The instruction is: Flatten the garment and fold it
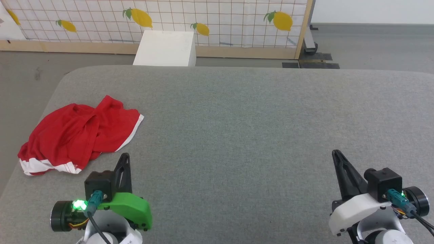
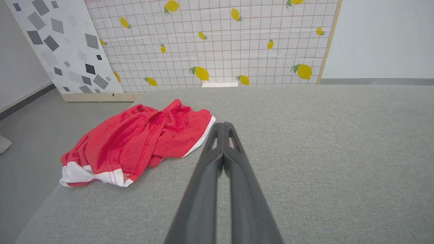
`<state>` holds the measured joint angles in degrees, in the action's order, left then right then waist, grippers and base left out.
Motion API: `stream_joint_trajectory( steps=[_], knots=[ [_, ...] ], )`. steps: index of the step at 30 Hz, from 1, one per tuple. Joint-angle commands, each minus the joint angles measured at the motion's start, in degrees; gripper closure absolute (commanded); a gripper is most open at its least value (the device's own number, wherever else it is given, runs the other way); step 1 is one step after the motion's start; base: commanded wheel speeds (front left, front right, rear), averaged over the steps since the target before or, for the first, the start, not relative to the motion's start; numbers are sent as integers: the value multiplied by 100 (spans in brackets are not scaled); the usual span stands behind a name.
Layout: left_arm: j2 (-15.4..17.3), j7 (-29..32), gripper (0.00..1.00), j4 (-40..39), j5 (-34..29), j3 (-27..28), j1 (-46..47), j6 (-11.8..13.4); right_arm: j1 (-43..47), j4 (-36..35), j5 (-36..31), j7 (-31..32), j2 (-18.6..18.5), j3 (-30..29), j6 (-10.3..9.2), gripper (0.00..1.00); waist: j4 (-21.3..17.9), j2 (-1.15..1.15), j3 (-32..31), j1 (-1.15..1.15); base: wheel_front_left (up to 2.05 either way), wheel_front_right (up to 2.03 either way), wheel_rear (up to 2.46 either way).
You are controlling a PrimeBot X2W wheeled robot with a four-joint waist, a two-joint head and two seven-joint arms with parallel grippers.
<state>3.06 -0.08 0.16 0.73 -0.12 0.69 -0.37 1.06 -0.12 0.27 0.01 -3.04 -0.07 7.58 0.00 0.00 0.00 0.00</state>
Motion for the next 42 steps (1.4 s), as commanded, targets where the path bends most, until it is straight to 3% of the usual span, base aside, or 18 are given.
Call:
stream_joint_trajectory(
  steps=[1,14,15,42],
  knots=[
    [-18,8,100,-16,-73,12,-69,37,-106,12,-27,-1,16,7,-9,100,0,0,0,0,0,0,0],
    [-18,8,100,-16,-73,12,-69,37,-106,12,-27,-1,16,7,-9,100,0,0,0,0,0,0,0],
    [0,1,0,0,0,-3,0,0,0,0,0,-1,0,-1,0,0,0,0,0,0,0,0,0],
    [3,-281,0,267,223,-235,105,87,10,40,54,-283,0,-69,-2,0,18,0,-45,0,0,0,0]
  ],
)
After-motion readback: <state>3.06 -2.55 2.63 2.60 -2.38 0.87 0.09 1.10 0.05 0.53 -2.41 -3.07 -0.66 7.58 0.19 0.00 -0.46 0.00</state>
